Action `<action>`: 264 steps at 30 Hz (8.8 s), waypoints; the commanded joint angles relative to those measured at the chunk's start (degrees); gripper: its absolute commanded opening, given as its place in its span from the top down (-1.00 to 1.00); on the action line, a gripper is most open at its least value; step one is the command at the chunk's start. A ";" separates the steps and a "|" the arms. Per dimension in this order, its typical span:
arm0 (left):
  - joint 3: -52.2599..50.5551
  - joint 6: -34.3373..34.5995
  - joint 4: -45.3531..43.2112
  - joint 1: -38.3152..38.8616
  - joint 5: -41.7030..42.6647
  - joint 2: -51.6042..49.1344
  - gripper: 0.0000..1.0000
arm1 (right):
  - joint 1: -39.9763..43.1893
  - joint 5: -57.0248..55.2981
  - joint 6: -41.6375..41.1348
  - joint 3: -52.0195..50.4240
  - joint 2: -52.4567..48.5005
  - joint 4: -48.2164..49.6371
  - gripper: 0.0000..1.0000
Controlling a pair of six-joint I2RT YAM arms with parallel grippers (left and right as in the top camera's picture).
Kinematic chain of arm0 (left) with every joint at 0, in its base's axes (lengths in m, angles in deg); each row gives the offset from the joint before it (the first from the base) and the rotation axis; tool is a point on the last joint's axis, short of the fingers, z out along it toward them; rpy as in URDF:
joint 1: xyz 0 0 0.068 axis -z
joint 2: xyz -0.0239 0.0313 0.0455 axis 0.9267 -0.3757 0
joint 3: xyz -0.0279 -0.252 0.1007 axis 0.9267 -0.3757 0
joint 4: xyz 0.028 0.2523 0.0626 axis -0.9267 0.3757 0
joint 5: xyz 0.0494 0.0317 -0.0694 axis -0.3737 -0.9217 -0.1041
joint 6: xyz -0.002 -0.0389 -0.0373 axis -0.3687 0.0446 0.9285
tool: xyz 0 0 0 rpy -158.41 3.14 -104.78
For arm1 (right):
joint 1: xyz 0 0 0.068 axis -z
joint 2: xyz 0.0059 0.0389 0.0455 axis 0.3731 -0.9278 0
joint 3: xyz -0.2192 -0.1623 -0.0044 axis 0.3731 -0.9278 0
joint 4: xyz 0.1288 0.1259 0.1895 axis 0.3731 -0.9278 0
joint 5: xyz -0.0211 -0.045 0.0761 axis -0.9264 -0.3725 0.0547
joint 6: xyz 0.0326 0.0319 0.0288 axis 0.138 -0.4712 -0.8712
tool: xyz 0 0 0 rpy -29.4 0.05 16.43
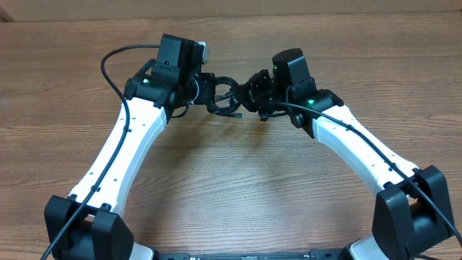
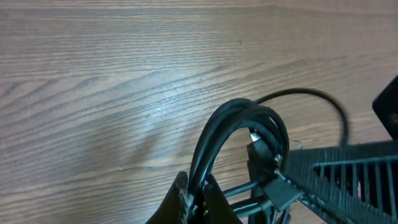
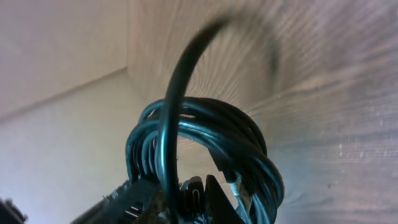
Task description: Untangle cables
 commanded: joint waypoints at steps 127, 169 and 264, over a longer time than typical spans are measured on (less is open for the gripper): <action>-7.87 57.16 -10.36 1.01 2.38 -14.40 0.92 | 1.46 -8.41 50.03 -0.26 -4.11 -25.88 0.93; -6.14 73.88 3.50 -1.51 5.62 -4.02 0.91 | -7.72 -14.75 7.96 -0.28 -4.46 -10.34 0.28; -6.25 -38.93 1.62 -8.52 39.47 -4.11 -0.60 | 12.70 35.63 89.20 -0.26 -5.05 -26.69 0.93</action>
